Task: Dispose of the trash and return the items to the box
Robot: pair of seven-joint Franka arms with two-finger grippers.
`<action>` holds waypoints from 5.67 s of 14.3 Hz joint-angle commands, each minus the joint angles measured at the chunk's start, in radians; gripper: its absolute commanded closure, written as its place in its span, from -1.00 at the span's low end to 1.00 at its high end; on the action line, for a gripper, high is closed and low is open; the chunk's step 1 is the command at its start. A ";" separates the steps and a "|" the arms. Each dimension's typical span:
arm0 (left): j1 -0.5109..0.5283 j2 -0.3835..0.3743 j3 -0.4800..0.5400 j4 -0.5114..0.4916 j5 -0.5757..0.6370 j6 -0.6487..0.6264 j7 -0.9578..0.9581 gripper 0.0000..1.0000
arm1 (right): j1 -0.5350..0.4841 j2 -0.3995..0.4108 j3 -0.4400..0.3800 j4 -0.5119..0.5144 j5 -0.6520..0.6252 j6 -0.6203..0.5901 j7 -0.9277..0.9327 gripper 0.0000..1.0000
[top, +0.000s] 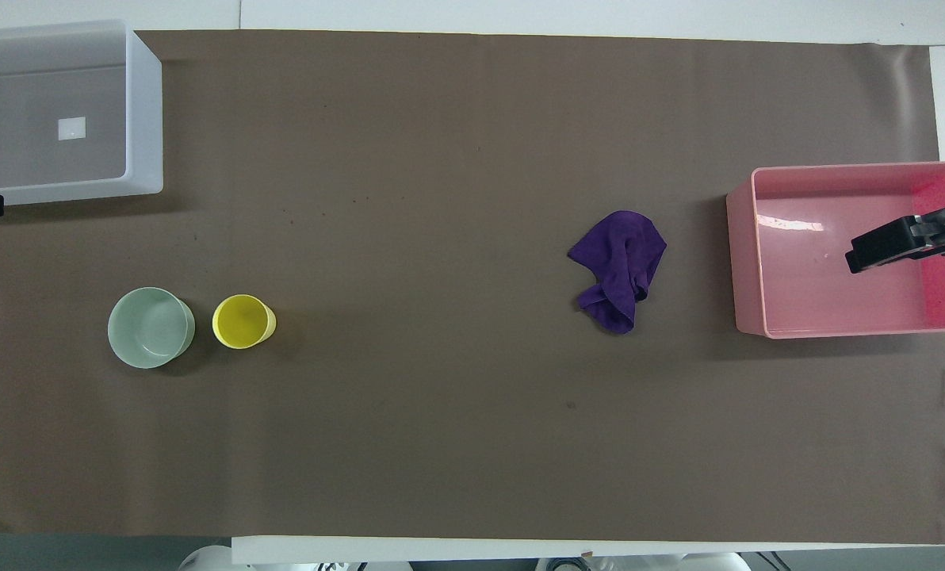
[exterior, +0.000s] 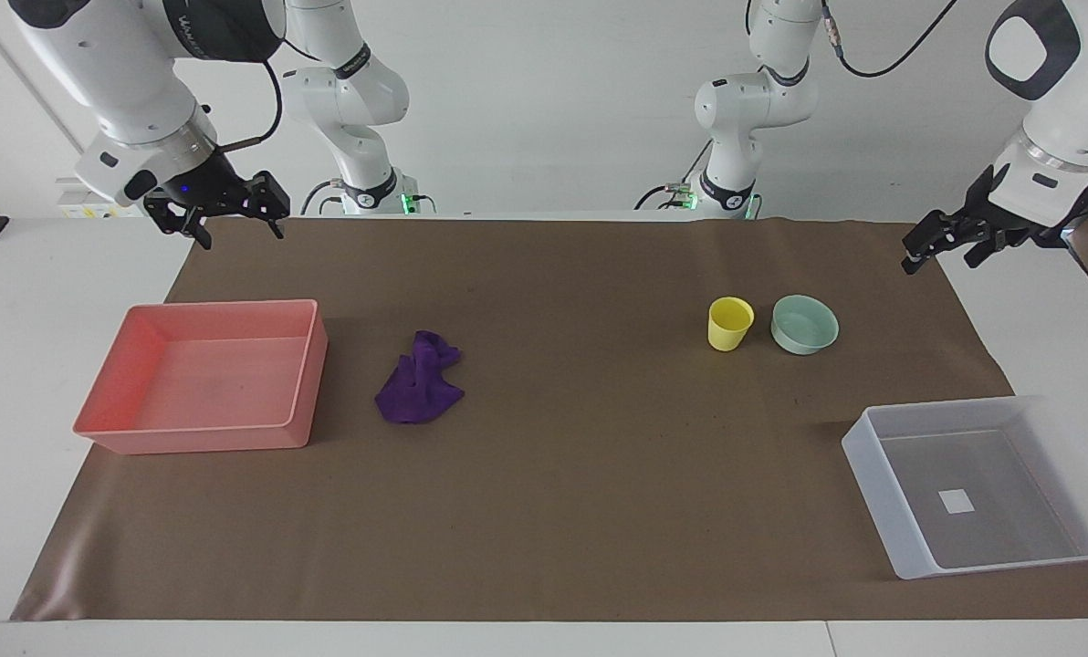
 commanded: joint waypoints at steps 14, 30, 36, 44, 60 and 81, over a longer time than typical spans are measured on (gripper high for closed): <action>0.012 -0.184 0.015 -0.733 -0.010 0.561 0.015 -1.00 | 0.099 0.026 0.007 -0.175 0.058 0.312 0.097 -0.99; 0.026 -0.089 0.016 -0.416 -0.007 0.276 -0.002 1.00 | 0.283 0.272 0.007 -0.512 0.058 0.975 0.293 -0.16; 0.133 0.317 0.024 0.021 -0.016 0.427 0.009 1.00 | 0.260 0.256 0.005 -0.496 0.056 0.912 0.293 0.99; 0.158 0.523 0.024 0.022 -0.012 0.816 0.014 1.00 | 0.216 0.100 -0.002 -0.342 0.042 0.615 0.292 0.99; -0.092 -0.034 0.008 -0.404 -0.007 0.226 -0.198 -0.99 | -0.226 0.012 -0.005 -0.421 -0.001 0.591 -0.222 0.97; -0.226 -0.087 0.019 -0.497 -0.019 0.383 -0.416 1.00 | -0.130 0.163 0.007 -0.346 0.006 0.632 -0.100 -0.76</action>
